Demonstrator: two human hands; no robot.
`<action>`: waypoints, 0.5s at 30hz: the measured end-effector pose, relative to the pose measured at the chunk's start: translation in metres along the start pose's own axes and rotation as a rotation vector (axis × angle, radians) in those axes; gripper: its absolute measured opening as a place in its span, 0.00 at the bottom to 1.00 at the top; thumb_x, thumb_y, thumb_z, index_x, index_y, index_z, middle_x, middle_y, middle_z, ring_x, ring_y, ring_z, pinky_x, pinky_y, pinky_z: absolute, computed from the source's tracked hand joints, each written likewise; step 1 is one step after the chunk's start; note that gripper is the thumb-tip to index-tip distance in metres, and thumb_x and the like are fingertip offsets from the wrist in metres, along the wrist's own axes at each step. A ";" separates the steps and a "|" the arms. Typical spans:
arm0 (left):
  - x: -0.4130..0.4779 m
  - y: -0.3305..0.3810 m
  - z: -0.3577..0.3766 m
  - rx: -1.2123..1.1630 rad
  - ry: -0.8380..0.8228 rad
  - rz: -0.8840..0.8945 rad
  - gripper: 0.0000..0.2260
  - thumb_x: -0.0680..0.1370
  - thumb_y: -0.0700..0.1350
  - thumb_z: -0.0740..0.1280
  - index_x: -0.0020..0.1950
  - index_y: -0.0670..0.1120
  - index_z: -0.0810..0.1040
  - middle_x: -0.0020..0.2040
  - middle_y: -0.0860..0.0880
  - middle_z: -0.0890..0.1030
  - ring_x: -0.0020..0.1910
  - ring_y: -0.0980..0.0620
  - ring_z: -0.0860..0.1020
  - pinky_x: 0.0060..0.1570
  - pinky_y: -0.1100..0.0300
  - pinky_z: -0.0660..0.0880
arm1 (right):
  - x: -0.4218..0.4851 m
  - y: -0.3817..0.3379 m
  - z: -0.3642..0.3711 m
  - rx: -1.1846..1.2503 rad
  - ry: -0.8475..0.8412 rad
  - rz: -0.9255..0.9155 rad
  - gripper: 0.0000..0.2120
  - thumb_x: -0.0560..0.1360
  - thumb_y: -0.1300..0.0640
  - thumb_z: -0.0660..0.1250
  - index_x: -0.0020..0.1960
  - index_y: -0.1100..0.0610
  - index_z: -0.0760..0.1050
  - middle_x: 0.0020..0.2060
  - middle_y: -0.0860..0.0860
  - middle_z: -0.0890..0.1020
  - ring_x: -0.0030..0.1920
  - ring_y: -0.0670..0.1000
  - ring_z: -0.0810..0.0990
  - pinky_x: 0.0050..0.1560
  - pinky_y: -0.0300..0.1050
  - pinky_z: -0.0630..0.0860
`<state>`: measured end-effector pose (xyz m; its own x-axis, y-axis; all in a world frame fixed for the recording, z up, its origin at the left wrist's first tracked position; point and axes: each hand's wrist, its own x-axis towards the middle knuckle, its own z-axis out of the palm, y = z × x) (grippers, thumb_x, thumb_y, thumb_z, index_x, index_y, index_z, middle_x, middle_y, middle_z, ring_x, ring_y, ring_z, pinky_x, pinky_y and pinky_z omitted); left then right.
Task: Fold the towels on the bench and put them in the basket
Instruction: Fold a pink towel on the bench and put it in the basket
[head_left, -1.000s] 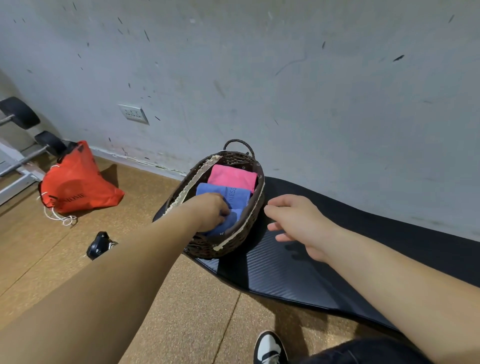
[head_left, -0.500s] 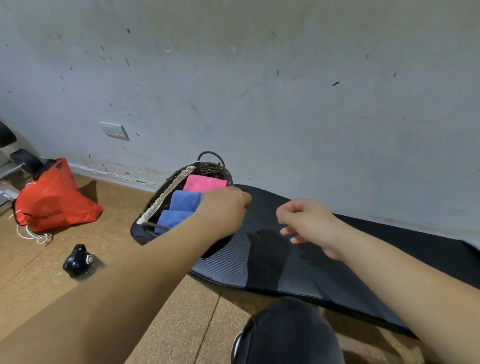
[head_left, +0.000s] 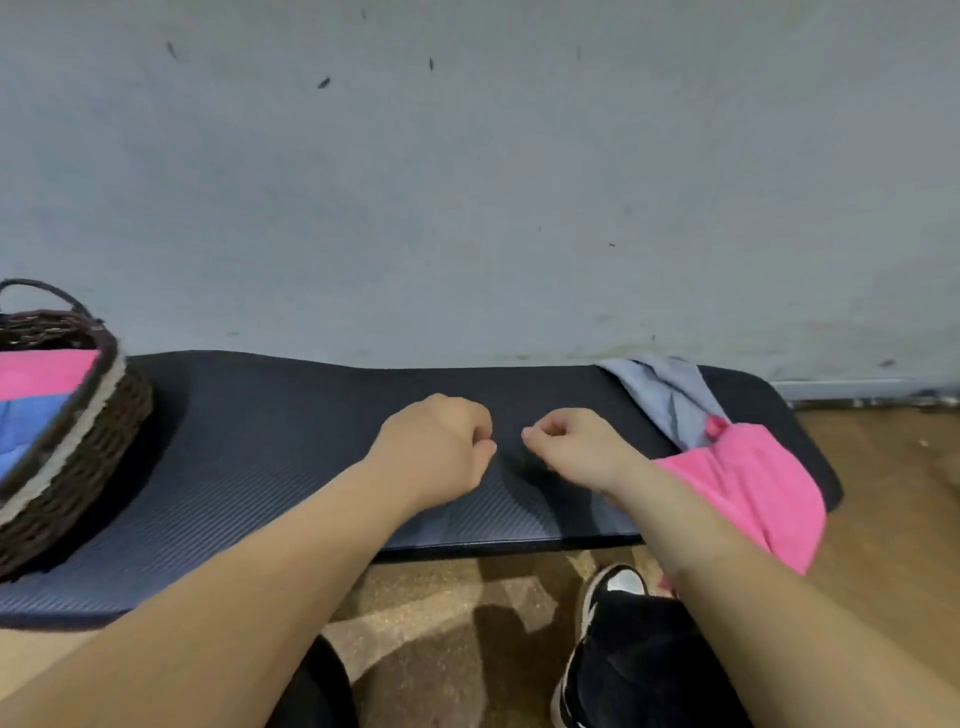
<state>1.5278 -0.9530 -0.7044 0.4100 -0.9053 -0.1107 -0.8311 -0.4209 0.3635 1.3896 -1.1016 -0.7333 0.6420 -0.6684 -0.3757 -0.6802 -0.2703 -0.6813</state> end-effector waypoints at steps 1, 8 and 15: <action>0.004 0.004 0.009 0.028 -0.019 0.020 0.07 0.80 0.55 0.64 0.51 0.55 0.81 0.47 0.55 0.82 0.48 0.51 0.80 0.47 0.52 0.80 | 0.004 0.014 -0.003 -0.021 0.032 0.004 0.17 0.77 0.47 0.67 0.43 0.61 0.79 0.33 0.51 0.80 0.34 0.50 0.76 0.41 0.48 0.77; 0.023 0.038 0.037 -0.091 -0.040 0.144 0.08 0.80 0.55 0.66 0.55 0.56 0.82 0.47 0.56 0.84 0.46 0.54 0.81 0.49 0.53 0.81 | 0.024 0.039 -0.055 0.003 0.301 0.028 0.10 0.75 0.48 0.70 0.43 0.54 0.80 0.33 0.46 0.82 0.38 0.50 0.81 0.41 0.44 0.76; 0.033 0.052 0.049 -0.195 -0.098 0.206 0.10 0.80 0.54 0.69 0.59 0.54 0.83 0.50 0.57 0.85 0.46 0.59 0.81 0.52 0.57 0.81 | 0.010 0.106 -0.095 -0.272 0.402 0.304 0.18 0.71 0.48 0.73 0.55 0.55 0.73 0.55 0.55 0.72 0.49 0.56 0.78 0.48 0.50 0.77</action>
<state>1.4796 -1.0080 -0.7339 0.1938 -0.9758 -0.1017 -0.8015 -0.2173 0.5571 1.2905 -1.2032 -0.7496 0.2543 -0.9406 -0.2248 -0.9139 -0.1577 -0.3741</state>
